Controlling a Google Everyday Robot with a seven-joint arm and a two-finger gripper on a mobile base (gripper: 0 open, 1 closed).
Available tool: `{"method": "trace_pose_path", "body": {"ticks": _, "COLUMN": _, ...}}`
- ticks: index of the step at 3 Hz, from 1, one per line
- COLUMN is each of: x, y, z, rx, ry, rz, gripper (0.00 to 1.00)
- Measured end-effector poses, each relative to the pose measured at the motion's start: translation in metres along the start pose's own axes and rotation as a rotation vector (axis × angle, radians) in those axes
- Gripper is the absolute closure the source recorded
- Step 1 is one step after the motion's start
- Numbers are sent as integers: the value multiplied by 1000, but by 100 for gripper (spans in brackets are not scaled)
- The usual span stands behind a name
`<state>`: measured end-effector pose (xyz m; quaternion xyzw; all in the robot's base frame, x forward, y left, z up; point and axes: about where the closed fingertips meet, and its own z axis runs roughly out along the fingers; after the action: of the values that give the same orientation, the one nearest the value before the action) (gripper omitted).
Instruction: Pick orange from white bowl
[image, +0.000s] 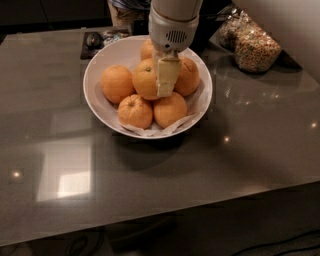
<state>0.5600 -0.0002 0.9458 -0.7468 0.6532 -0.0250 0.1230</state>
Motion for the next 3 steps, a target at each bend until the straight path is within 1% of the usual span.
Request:
{"method": "trace_pose_path", "body": {"ticks": 1, "x": -4, "y": 2, "z": -16, "rx": 31, "ry": -72, "rz": -25, "gripper": 100}}
{"method": "trace_pose_path", "body": {"ticks": 2, "x": -4, "y": 2, "z": -16, "rx": 32, "ry": -72, "rz": -25, "gripper": 100}}
{"method": "trace_pose_path", "body": {"ticks": 3, "x": -4, "y": 2, "z": -16, "rx": 32, "ry": -72, "rz": -25, "gripper": 81}}
